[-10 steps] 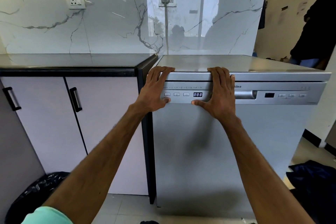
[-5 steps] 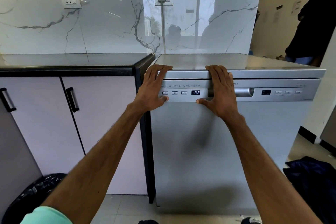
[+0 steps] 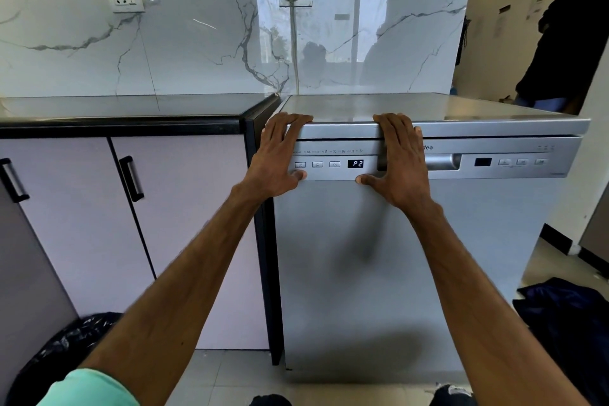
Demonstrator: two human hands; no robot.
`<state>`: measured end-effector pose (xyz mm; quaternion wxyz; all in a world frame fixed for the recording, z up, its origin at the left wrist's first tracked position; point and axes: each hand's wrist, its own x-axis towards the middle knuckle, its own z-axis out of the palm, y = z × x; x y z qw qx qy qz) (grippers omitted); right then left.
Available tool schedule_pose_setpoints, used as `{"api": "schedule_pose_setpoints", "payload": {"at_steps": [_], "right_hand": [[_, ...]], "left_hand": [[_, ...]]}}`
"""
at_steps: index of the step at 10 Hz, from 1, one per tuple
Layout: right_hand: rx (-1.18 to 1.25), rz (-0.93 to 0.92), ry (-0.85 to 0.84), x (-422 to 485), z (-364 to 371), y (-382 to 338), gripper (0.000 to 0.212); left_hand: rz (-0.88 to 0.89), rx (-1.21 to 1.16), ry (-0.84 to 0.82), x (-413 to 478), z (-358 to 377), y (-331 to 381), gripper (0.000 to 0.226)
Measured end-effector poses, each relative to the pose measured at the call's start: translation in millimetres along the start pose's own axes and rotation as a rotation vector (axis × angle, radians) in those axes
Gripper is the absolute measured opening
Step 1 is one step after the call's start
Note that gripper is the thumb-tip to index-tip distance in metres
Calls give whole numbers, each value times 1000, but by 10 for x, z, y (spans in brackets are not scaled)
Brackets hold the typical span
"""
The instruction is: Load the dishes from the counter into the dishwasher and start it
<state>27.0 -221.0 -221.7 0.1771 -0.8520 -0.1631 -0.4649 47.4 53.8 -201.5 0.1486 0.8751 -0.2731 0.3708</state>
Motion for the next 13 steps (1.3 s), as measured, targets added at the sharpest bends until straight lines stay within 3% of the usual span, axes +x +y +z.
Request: {"api": "schedule_pose_setpoints", "payload": {"at_steps": [6, 7, 9, 11, 13], "right_hand": [[-147, 47, -12, 39, 43, -134, 120], [-274, 75, -163, 179, 61, -426, 134], [-244, 107, -396, 399, -118, -555, 148], [-65, 219, -751, 802, -354, -893, 130], [267, 358, -821, 1944, -801, -1525, 81]], "left_hand": [[22, 46, 6, -9, 4, 23, 102], [9, 48, -27, -7, -42, 51, 104], [-67, -21, -201, 40, -249, 126, 115], [-144, -67, -422, 144, -519, 235, 113], [-138, -42, -684, 727, -1419, 227, 84]]}}
